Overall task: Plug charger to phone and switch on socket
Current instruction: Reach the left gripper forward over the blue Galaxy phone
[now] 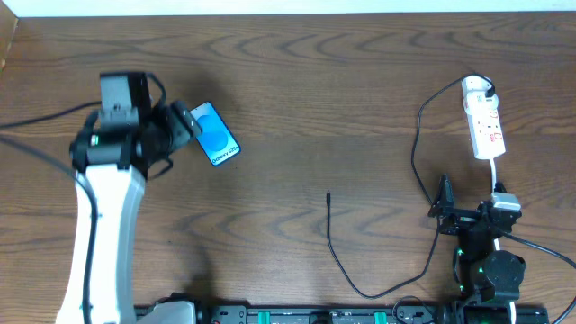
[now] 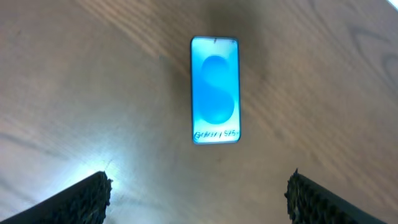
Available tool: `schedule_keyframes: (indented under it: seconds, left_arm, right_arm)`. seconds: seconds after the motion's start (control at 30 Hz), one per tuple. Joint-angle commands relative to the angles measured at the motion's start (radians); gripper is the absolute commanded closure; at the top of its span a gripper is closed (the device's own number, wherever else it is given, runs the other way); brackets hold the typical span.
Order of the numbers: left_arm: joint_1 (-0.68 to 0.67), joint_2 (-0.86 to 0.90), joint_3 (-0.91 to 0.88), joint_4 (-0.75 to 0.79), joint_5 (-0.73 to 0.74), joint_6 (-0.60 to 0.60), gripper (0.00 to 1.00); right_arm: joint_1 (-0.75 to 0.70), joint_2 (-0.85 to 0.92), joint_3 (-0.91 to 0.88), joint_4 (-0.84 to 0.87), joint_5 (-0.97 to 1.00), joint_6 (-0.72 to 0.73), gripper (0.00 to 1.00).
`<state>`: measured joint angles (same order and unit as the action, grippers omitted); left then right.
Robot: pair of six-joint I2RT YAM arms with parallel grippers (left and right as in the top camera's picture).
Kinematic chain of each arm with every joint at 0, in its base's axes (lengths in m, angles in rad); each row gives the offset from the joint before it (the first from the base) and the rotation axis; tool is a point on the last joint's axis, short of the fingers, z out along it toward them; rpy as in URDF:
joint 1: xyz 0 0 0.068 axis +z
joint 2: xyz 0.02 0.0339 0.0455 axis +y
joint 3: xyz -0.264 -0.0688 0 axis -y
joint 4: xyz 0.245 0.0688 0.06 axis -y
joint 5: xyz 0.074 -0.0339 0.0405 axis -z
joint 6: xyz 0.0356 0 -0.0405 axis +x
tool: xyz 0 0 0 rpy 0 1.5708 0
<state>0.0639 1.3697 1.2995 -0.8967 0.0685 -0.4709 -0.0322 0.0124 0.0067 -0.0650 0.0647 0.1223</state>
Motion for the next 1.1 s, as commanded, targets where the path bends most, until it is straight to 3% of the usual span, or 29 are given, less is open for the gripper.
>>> schedule_keyframes:
  seconds: [0.0,0.17,0.57,0.6,0.63,0.67,0.7,0.73,0.77,0.8,0.83,1.07]
  left_arm:
    - [0.005,0.095,0.084,-0.024,-0.004,-0.099,0.10]
    - [0.005,0.196,0.111,-0.049,0.018,-0.187,0.10]
    - [0.005,0.243,0.111,-0.068,0.026,-0.161,0.11]
    - [0.005,0.243,0.111,-0.067,0.025,-0.159,0.41]
    - [0.005,0.243,0.111,-0.067,0.026,-0.159,0.61]
    - [0.005,0.243,0.111,-0.069,0.026,-0.159,0.65]
    - [0.005,0.243,0.111,-0.072,0.026,-0.159,0.58]
    - [0.005,0.243,0.111,-0.078,0.026,-0.157,0.36]
    - [0.005,0.244,0.114,-0.087,0.026,-0.150,0.24]
    - [0.005,0.245,0.116,-0.093,0.026,-0.140,0.22]
    - [0.005,0.247,0.128,-0.113,0.025,-0.118,0.14]
    - [0.005,0.353,0.303,-0.274,0.010,-0.069,0.10]
  right_arm:
    - [0.008,-0.006,-0.001,-0.003,0.008,-0.007,0.01]
    - [0.008,-0.006,-0.001,-0.003,0.008,-0.007,0.01]
    - [0.008,-0.006,-0.001,-0.003,0.008,-0.007,0.01]
    - [0.008,-0.006,-0.001,-0.003,0.008,-0.007,0.01]
    - [0.008,-0.006,-0.001,-0.003,0.008,-0.007,0.01]
    - [0.008,-0.006,-0.001,-0.003,0.008,-0.007,0.01]
    - [0.008,-0.006,-0.001,-0.003,0.008,-0.007,0.01]
    - [0.008,-0.006,-0.001,-0.003,0.008,-0.007,0.01]
    - [0.008,-0.006,-0.001,-0.003,0.008,-0.007,0.01]
    - [0.008,-0.006,-0.001,-0.003,0.008,-0.007,0.01]
    - [0.008,-0.006,-0.001,-0.003,0.008,-0.007,0.01]
    - [0.008,-0.006,-0.001,-0.003,0.008,-0.007,0.01]
